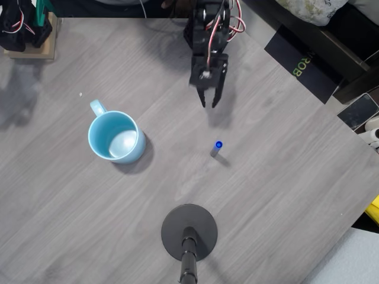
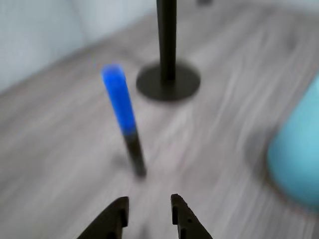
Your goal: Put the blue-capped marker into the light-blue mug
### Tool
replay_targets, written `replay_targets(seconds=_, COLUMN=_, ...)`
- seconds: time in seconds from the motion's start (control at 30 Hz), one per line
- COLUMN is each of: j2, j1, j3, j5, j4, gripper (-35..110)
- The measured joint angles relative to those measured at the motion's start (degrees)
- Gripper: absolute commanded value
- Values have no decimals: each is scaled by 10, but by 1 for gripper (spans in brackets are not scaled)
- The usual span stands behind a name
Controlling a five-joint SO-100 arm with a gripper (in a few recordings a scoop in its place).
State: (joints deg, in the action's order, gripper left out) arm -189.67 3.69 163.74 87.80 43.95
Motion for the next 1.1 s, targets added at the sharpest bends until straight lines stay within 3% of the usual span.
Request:
replay_targets(seconds=0.17, j2=0, j1=17, j3=102, j5=40, j4=-297, gripper=23)
replay_targets(seconds=0.43, j2=22, j1=-19, j3=134, j5=42, j4=-436, gripper=25)
replay_targets(seconds=0.8, j2=393, j1=12, j3=-60, j5=44, j4=-607, gripper=26)
replay_targets(seconds=1.1, j2=562, j1=-21, j3=-60, j5=46, j4=-716, gripper=26)
